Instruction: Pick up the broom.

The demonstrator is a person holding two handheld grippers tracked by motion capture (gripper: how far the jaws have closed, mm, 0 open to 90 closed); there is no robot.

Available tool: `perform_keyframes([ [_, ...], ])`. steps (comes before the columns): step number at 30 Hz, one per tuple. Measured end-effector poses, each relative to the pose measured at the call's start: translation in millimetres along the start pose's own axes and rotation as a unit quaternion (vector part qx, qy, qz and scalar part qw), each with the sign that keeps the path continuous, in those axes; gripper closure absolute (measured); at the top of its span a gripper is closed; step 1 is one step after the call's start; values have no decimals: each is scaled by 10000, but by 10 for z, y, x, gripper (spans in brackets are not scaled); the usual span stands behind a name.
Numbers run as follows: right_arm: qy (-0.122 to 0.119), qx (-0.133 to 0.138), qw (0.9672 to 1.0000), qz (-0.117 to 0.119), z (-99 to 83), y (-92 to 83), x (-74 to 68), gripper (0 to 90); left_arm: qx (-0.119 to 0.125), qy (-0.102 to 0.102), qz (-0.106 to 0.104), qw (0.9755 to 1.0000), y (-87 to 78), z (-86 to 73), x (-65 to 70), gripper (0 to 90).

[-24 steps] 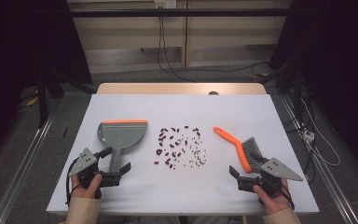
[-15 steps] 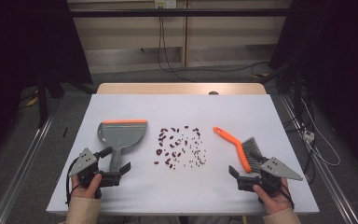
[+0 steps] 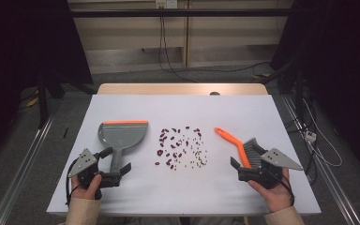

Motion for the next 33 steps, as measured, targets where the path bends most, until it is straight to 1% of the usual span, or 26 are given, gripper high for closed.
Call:
perform_keyframes([
  [4,-23,-108,9999,-34,7,31,7,33,7,-1,0,10000,-4,2,-2,27],
  [5,21,-196,9998,-44,14,55,22,32,5,4,-1,10000,-3,3,0,27],
  [10,243,-355,9991,-33,52,114,90,44,-2,30,-1,10000,-9,1,-1,27],
  [11,243,-355,9991,-33,52,114,90,44,-13,44,8,10000,-11,-1,-2,27],
  [12,311,-376,9988,-21,75,142,110,45,-23,54,1,10000,-13,-3,-5,27],
  [18,299,-391,9988,-31,141,217,141,72,6,16,-6,10000,-16,1,-17,27],
  [20,320,-453,9984,-63,182,267,163,81,8,-1,-21,10000,-11,-1,-13,27],
  [23,385,-497,9980,-31,216,302,179,94,11,12,-29,10000,-4,4,-6,27],
  [25,332,-542,9980,-53,280,348,189,95,7,22,-36,10000,-3,5,-4,27],
  [27,318,-549,9980,-66,299,365,195,95,4,24,-46,10000,0,4,-3,27],
  [28,366,-578,9976,-64,332,394,212,109,7,19,-54,10000,1,4,-4,27],
  [30,364,-643,9973,-16,361,418,239,177,4,14,-60,10000,-1,4,-6,27],
  [33,382,-666,9970,-29,393,443,274,169,20,-2,-69,10000,-4,3,-10,27],
])
Point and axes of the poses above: each handheld gripper's, and its own axes: y roughly forward along the jaws, z roughly out of its top, x roughly to its right, the point moved 3 cm from there along y, roughly forward along the jaws, and after that the axes turned 14 degrees about -x, right-handed, at the moved point
